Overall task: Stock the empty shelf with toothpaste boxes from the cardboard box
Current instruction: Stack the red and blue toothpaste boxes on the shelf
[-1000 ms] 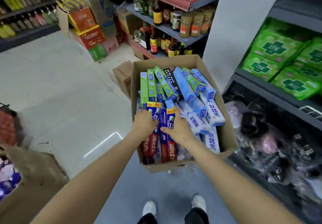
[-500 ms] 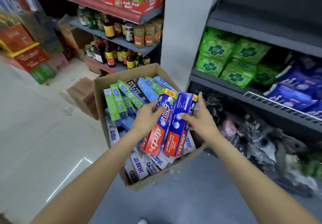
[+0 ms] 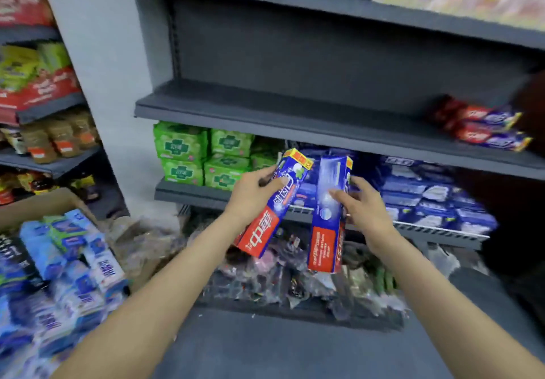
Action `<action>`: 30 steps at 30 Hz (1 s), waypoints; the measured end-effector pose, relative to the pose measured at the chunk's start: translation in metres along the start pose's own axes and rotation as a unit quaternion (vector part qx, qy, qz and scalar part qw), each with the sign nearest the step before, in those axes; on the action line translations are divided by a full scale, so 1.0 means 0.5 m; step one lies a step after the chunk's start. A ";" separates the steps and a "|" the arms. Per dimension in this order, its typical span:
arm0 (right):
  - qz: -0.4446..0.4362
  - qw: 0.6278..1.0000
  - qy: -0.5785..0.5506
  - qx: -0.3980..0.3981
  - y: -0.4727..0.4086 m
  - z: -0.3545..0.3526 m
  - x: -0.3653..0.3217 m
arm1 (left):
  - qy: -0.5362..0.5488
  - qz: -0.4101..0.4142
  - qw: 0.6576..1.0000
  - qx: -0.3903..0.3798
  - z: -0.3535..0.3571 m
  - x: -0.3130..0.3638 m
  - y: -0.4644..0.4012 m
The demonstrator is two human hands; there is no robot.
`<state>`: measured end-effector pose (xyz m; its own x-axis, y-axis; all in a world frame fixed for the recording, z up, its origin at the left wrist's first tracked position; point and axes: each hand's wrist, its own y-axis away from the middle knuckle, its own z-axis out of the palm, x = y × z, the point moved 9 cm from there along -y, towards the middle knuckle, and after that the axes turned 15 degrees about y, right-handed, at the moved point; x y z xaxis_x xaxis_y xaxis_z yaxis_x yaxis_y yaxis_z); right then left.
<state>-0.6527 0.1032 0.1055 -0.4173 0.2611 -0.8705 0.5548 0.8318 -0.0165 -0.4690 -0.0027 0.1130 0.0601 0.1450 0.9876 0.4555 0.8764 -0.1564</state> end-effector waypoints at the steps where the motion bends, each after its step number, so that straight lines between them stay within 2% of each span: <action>1: -0.002 1.000 -0.002 0.013 -0.018 -0.054 0.017 | 0.000 0.008 1.000 -0.012 0.059 0.009 -0.019; 7: 0.044 0.993 -0.093 0.062 -0.114 -0.313 0.137 | -0.045 0.025 0.996 -0.068 0.368 0.052 -0.133; 14: 0.102 0.964 -0.216 0.115 -0.270 -0.522 0.269 | -0.076 0.048 0.987 -0.135 0.649 0.086 -0.290; 19: 0.106 0.962 -0.216 0.126 -0.397 -0.664 0.310 | -0.095 0.069 0.979 -0.167 0.803 0.091 -0.414; 24: 0.085 0.958 -0.228 0.153 -0.523 -0.798 0.347 | -0.151 0.100 0.975 -0.127 0.898 0.103 -0.541; 30: 0.074 0.958 -0.185 0.208 -0.641 -0.928 0.371 | -0.310 0.130 0.939 -0.074 0.993 0.131 -0.612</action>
<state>-1.2421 0.1123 0.1776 -0.0702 0.1057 -0.9919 0.8593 0.5114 -0.0064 -1.0453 -0.0336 0.2188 -0.3211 0.6245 0.7120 0.6175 0.7081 -0.3426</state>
